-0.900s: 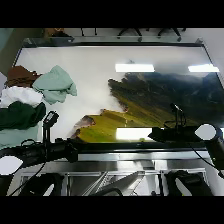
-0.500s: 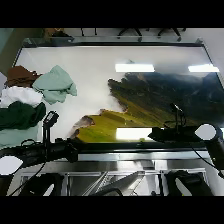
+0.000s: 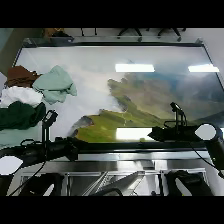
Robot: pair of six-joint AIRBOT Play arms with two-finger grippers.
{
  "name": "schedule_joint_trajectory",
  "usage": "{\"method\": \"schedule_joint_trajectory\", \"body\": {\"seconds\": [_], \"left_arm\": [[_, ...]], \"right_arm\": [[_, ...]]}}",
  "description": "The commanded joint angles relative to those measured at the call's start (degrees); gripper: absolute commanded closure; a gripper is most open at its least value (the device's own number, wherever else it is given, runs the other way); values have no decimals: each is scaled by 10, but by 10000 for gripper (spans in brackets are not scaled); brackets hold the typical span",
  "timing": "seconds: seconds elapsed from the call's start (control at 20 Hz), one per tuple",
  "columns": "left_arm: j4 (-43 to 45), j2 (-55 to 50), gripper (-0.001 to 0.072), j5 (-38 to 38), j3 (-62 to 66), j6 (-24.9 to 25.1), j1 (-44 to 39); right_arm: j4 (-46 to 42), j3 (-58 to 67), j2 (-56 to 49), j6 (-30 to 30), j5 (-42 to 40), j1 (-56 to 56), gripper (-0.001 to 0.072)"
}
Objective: Fold the shirts.
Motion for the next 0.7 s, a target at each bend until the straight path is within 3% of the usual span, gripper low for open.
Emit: {"method": "schedule_joint_trajectory", "body": {"seconds": [0.0, 0.3, 0.4, 0.45, 0.5, 0.55, 0.65], "left_arm": [[-4, 0, 691, 63, 0, 0, 0], [22, -16, 690, 172, 1, -7, 11], [80, -64, 689, 196, 27, -27, 68], [93, -100, 686, 199, 49, -26, 115], [93, -136, 423, 200, 71, -18, 165], [91, -174, 8, 200, 93, -18, 215], [91, -253, 38, 194, 139, -19, 315]], "right_arm": [[1, 0, 0, 0, -8, 0, 697], [1, 0, -8, 0, -36, 0, 696], [1, 0, -14, 0, -65, 0, 687], [-1, 0, -17, 0, -75, 0, 642], [-6, 0, -23, 0, -81, 0, 417], [-12, 0, -28, 0, -84, 0, 257], [-29, 0, -38, 0, -84, 0, 249]]}}
